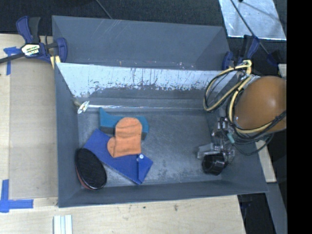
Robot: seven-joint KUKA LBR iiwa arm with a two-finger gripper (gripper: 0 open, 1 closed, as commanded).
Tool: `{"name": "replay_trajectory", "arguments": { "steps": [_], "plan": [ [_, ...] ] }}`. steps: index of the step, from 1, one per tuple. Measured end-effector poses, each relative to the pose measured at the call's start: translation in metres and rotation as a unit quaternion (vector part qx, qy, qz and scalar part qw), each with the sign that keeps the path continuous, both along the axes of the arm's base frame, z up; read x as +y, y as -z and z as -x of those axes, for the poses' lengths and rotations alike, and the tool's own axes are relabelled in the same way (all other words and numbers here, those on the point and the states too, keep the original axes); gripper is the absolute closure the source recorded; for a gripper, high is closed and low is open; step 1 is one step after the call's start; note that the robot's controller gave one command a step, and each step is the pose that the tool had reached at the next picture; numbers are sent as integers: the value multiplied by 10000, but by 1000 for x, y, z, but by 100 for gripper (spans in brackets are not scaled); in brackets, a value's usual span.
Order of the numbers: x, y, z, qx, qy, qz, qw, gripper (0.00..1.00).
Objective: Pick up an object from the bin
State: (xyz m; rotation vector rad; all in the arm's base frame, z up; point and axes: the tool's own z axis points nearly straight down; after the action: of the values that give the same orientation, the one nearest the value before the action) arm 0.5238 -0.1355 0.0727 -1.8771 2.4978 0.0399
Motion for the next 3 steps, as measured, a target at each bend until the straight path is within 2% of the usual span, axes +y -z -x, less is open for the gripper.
{"name": "replay_trajectory", "arguments": {
  "steps": [2,3],
  "plan": [
    [1,-3,0,-5,-64,21,10000,100],
    [-4,-22,2,26,-64,91,9999,100]
  ]
}}
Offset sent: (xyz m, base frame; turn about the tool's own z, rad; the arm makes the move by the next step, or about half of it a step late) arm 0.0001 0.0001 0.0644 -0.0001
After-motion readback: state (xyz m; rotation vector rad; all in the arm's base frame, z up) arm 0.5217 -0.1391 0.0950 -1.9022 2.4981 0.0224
